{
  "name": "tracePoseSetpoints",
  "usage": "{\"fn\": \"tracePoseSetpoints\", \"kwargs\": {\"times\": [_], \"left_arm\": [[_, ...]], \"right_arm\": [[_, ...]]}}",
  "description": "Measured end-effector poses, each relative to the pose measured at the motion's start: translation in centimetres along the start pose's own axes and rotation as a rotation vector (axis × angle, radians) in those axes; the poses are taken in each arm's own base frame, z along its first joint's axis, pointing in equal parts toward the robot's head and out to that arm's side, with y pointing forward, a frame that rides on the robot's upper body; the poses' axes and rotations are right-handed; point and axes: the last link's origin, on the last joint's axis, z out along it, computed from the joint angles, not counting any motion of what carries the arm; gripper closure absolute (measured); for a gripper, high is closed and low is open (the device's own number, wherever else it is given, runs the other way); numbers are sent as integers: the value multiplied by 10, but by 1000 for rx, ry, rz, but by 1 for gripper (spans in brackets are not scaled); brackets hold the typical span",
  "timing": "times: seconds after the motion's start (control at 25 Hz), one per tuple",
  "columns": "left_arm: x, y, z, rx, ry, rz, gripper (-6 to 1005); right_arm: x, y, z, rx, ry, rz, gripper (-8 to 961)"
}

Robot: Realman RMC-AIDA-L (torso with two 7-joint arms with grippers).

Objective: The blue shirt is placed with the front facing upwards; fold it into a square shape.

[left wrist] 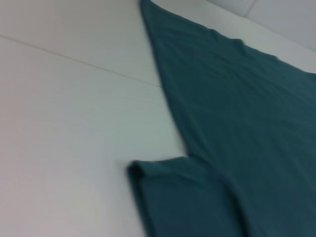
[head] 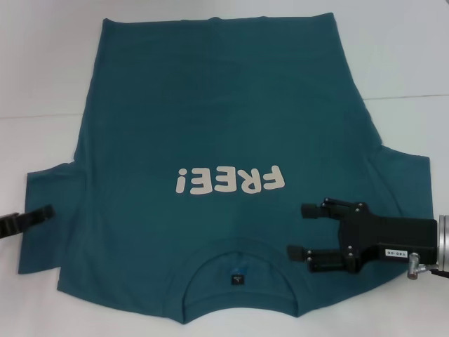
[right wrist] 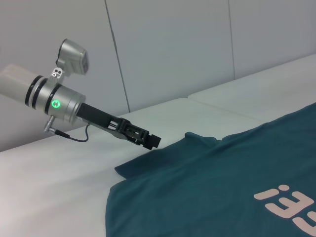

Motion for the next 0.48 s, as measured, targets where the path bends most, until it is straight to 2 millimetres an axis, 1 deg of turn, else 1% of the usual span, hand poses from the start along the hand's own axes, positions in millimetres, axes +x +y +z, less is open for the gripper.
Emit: {"fn": "tracePoseSetpoints", "kwargs": {"times": [0.08, 0.24, 0.48], "left_arm": [[-1, -4, -2, 21, 6, -1, 135], [-5, -6, -1, 38, -5, 3, 136], [-7, 5, 5, -3, -41, 6, 138]], "right_arm": [[0, 0, -1, 1, 1, -2, 12], [1, -1, -1, 9, 4, -2, 12], [3, -2, -1, 19, 12, 1, 12]]}}
